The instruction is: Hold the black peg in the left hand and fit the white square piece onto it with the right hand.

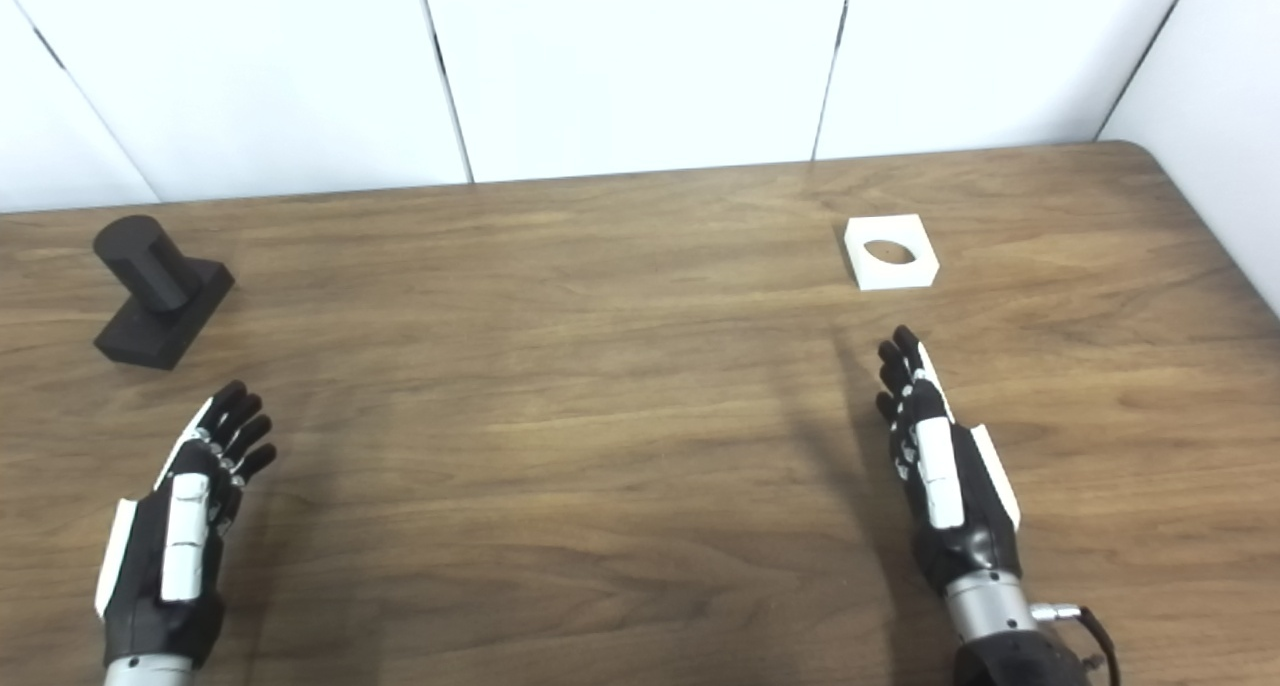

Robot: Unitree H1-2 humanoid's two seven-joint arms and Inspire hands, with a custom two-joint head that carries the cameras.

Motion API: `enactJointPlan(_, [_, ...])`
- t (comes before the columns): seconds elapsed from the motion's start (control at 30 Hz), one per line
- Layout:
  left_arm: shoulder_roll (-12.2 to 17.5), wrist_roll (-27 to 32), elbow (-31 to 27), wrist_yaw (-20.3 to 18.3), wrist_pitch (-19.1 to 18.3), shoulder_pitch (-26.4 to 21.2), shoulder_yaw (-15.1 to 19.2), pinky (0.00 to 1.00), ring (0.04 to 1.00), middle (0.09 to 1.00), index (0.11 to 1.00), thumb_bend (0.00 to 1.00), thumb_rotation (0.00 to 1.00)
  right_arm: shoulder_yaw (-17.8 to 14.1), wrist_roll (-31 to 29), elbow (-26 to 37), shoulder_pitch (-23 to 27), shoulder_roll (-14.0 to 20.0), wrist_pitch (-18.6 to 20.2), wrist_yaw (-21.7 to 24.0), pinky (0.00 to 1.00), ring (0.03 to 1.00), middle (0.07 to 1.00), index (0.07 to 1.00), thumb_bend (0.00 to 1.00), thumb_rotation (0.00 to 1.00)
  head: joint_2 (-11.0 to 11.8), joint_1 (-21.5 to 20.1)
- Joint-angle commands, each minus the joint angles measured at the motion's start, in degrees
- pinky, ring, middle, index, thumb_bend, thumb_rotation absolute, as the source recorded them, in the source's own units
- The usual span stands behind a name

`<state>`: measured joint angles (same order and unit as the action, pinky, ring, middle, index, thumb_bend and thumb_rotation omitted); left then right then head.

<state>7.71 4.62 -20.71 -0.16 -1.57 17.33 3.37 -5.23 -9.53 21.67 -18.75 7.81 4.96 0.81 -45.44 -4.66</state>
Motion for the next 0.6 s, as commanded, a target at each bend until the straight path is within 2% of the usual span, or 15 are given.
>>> enactJointPlan(0.0, [-1.1, -0.4, -1.5, 0.2, 1.8, -0.3, 0.3, 0.87, 0.899, 0.910, 0.907, 0.61, 0.92, -0.2, 0.0, 1.7, 0.5, -0.9, -2.1, 0.2, 1.00, 1.000, 0.982, 1.000, 0.67, 1.00, 0.0, 0.0])
enactJointPlan(0.3, [-1.0, -0.5, -1.5, 0.0, 1.7, -0.3, 0.1, 0.88, 0.901, 0.917, 0.916, 0.60, 0.92, -0.2, 0.0, 1.4, 0.6, -0.7, -2.2, 0.3, 1.00, 1.000, 0.983, 1.000, 0.67, 1.00, 0.1, 0.0])
enactJointPlan(0.47, [-1.2, -0.4, -1.7, 0.1, 1.5, -0.1, 0.1, 0.88, 0.901, 0.917, 0.913, 0.59, 0.92, -0.2, 0.1, 1.8, 0.4, -0.5, -1.8, 0.3, 1.00, 1.000, 0.985, 1.000, 0.67, 1.00, 0.1, 1.4])
enactJointPlan(0.57, [-1.6, -0.6, -1.9, 0.2, 1.8, 0.1, -0.3, 0.87, 0.897, 0.914, 0.913, 0.59, 0.91, -0.4, -0.3, 2.1, 0.3, 0.0, -1.3, 0.6, 1.00, 1.000, 0.988, 1.000, 0.66, 1.00, 0.3, 3.6])
